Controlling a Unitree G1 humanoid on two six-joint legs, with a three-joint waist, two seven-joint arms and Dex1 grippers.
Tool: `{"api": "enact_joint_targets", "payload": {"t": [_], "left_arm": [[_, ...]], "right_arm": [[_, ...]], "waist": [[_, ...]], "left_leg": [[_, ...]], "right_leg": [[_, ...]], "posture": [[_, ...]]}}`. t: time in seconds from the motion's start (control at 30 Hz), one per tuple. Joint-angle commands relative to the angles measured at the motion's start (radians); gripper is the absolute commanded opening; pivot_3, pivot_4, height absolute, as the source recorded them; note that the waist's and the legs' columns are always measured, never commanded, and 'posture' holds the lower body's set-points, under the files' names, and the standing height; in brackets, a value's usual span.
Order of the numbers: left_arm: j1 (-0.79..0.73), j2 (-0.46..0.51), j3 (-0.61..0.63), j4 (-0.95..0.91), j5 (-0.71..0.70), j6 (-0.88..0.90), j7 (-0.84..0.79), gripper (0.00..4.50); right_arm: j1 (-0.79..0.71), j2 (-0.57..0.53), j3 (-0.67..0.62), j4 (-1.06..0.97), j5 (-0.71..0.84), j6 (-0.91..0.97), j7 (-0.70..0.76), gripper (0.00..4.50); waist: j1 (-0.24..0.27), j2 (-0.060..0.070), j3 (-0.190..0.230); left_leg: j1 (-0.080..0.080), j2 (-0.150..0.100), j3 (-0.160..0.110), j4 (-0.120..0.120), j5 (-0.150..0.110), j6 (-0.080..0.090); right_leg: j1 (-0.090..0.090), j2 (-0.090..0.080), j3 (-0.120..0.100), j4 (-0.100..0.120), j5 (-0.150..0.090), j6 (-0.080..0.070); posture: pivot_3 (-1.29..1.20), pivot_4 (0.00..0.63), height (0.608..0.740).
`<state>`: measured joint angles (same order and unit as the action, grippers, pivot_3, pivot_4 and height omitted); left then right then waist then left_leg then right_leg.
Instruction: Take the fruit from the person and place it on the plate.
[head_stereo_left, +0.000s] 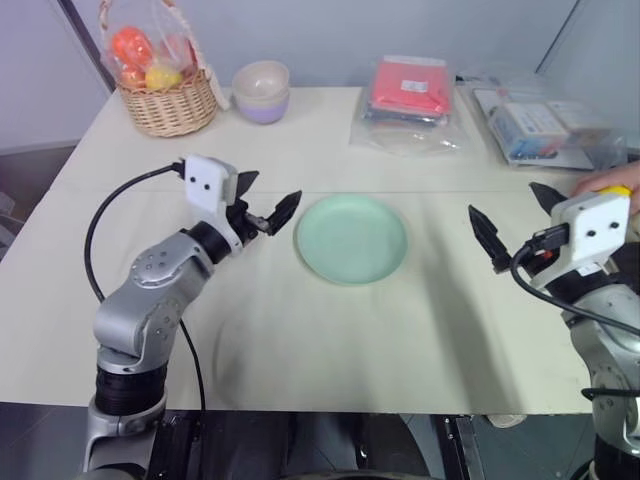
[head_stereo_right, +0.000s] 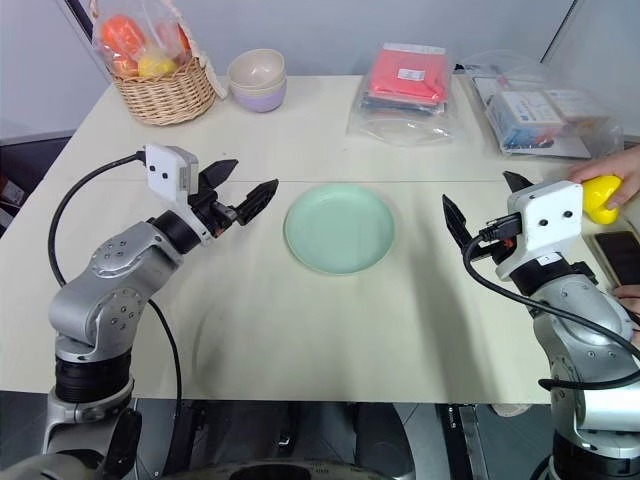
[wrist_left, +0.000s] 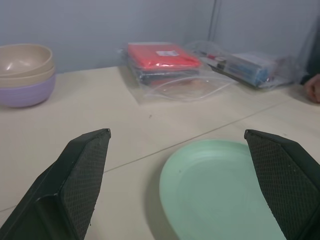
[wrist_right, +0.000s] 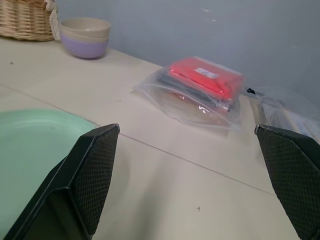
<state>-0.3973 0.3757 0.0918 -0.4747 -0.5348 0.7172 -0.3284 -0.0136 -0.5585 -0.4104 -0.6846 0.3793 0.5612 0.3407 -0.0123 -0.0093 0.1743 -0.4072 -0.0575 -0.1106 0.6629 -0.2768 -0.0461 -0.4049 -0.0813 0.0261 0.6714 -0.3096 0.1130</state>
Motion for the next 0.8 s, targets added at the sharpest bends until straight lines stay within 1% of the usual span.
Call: {"api": "enact_joint_targets", "payload": {"t": [0.03, 0.23, 0.53, 0.6, 0.73, 0.8], "left_arm": [[-0.018, 0.025, 0.021, -0.005, -0.008, -0.014, -0.027, 4.5], [-0.028, 0.047, 0.028, 0.019, -0.004, -0.025, -0.049, 4.5], [-0.037, 0.042, 0.028, 0.031, -0.004, -0.032, -0.054, 4.5], [-0.039, 0.041, 0.027, 0.032, -0.004, -0.034, -0.054, 4.5], [-0.059, 0.036, 0.033, 0.044, -0.015, -0.028, -0.056, 4.5], [-0.08, 0.037, 0.04, 0.059, -0.026, -0.022, -0.066, 4.5]], "right_arm": [[-0.002, -0.023, -0.045, -0.006, 0.023, -0.013, 0.023, 4.44], [0.0, -0.04, -0.059, 0.012, 0.021, -0.02, 0.044, 4.44], [-0.013, -0.06, -0.066, 0.025, 0.032, -0.011, 0.06, 4.44], [-0.034, -0.057, -0.072, 0.02, 0.064, 0.023, 0.048, 4.44], [-0.136, -0.087, -0.061, -0.005, 0.191, 0.232, 0.007, 4.44], [-0.195, -0.118, -0.049, -0.003, 0.257, 0.323, 0.013, 4.44]], "waist": [[0.0, 0.0, 0.0], [0.001, 0.0, 0.0], [0.001, 0.0, 0.0], [0.0, 0.0, 0.0], [-0.001, 0.0, 0.0], [0.0, 0.0, 0.0]], "left_leg": [[0.0, 0.0, 0.0, 0.0, 0.0, 0.0], [0.0, 0.0, 0.0, 0.0, 0.0, 0.0], [0.0, 0.0, 0.0, 0.0, 0.0, 0.0], [0.0, 0.0, 0.0, 0.0, 0.0, 0.0], [0.0, 0.0, 0.0, 0.0, 0.0, 0.0], [0.0, 0.0, 0.0, 0.0, 0.0, 0.0]], "right_leg": [[0.0, 0.0, 0.0, 0.0, 0.0, 0.0], [0.0, 0.0, 0.0, 0.0, 0.0, 0.0], [0.0, 0.0, 0.0, 0.0, 0.0, 0.0], [0.0, 0.0, 0.0, 0.0, 0.0, 0.0], [0.0, 0.0, 0.0, 0.0, 0.0, 0.0], [0.0, 0.0, 0.0, 0.0, 0.0, 0.0]], "posture": [[0.0, 0.15, 0.74], [0.0, 0.15, 0.74], [0.0, 0.15, 0.74], [0.0, 0.15, 0.74], [0.0, 0.15, 0.74], [0.0, 0.15, 0.74]]}}
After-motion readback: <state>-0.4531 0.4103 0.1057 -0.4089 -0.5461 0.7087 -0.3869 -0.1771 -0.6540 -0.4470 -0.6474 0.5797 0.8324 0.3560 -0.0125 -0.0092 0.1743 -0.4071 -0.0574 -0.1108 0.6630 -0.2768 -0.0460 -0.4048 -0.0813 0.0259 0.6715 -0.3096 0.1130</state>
